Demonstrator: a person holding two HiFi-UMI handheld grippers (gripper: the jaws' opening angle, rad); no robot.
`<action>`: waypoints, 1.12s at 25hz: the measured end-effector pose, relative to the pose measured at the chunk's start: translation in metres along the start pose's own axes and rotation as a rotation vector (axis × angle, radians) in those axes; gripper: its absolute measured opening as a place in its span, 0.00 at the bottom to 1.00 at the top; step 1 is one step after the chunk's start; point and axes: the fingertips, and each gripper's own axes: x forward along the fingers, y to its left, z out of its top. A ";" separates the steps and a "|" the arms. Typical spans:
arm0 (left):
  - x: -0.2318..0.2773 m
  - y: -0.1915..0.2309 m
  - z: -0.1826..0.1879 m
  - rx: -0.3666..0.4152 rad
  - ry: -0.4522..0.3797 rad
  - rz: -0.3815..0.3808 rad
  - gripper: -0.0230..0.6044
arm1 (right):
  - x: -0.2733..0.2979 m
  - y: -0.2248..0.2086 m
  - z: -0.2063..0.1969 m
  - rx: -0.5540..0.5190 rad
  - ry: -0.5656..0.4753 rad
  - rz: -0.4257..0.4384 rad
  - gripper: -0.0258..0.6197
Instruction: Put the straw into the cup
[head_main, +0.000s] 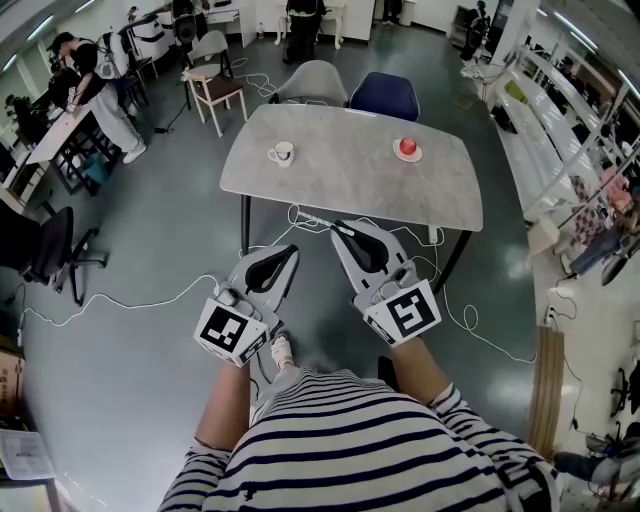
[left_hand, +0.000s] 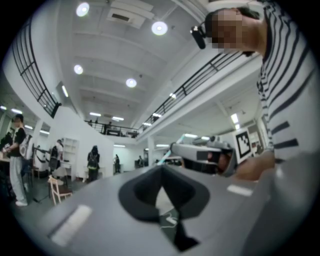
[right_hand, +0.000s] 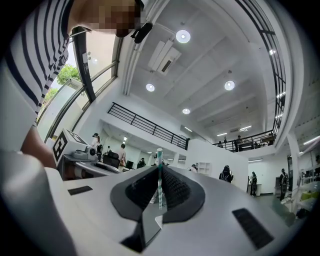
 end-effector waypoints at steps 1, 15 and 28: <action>0.001 0.001 0.000 0.000 0.001 0.002 0.05 | 0.000 -0.001 0.001 0.000 0.000 0.000 0.08; 0.016 0.041 -0.013 -0.039 0.012 0.000 0.05 | 0.034 -0.019 -0.017 0.007 0.035 -0.008 0.08; 0.054 0.146 -0.043 -0.080 0.010 -0.022 0.05 | 0.124 -0.056 -0.063 0.019 0.084 -0.039 0.08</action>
